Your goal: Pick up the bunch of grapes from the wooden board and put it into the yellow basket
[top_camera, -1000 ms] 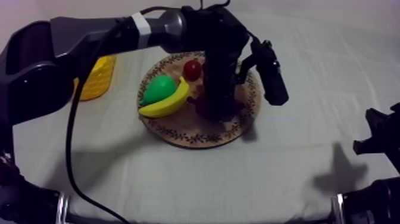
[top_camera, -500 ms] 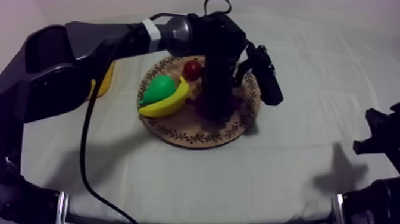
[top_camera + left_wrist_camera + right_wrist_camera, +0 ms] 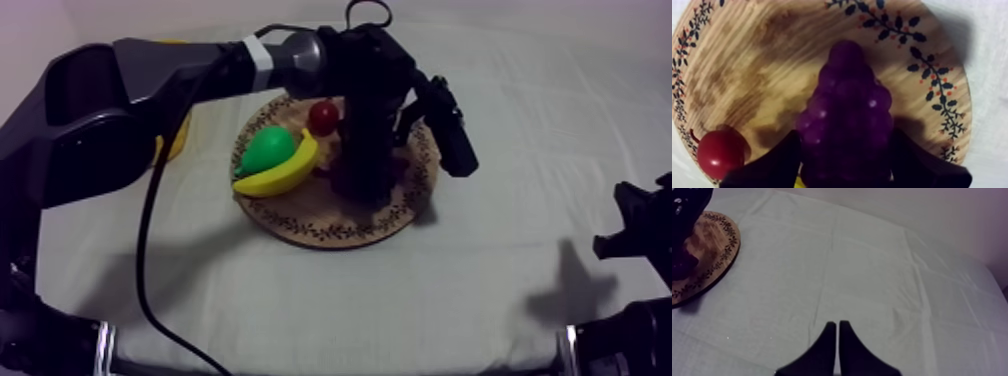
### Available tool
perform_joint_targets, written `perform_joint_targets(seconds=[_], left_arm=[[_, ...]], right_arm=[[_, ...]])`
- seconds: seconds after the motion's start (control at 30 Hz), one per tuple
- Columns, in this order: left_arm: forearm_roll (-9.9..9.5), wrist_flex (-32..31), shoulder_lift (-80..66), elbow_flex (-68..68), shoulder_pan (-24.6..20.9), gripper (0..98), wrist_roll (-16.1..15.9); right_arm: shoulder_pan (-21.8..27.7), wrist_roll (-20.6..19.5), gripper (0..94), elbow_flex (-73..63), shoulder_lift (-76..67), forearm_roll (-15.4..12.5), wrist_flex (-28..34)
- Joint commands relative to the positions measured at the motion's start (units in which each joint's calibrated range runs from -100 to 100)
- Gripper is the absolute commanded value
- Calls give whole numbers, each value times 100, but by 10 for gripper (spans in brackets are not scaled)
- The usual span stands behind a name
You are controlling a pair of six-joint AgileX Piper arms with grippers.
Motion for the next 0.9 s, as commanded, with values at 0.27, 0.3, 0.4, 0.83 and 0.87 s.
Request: perform_joint_targets(seconds=[0.27, 0.3, 0.4, 0.83, 0.87], left_arm=[[-12, -27, -764, 488, 56, 441, 65], [-12, -28, -886, 557, 65, 444, 77], [-13, -28, -1273, 754, 92, 450, 110], [-88, -4, -3006, 1693, 262, 465, 363], [-85, 23, -3115, 1752, 269, 466, 382]], right_arm=[[2, 1, 3, -4, 0, -2, 0], [2, 1, 3, -4, 0, -2, 0], [2, 1, 3, -4, 0, -2, 0], [2, 1, 3, -4, 0, -2, 0], [2, 1, 3, -4, 0, -2, 0]])
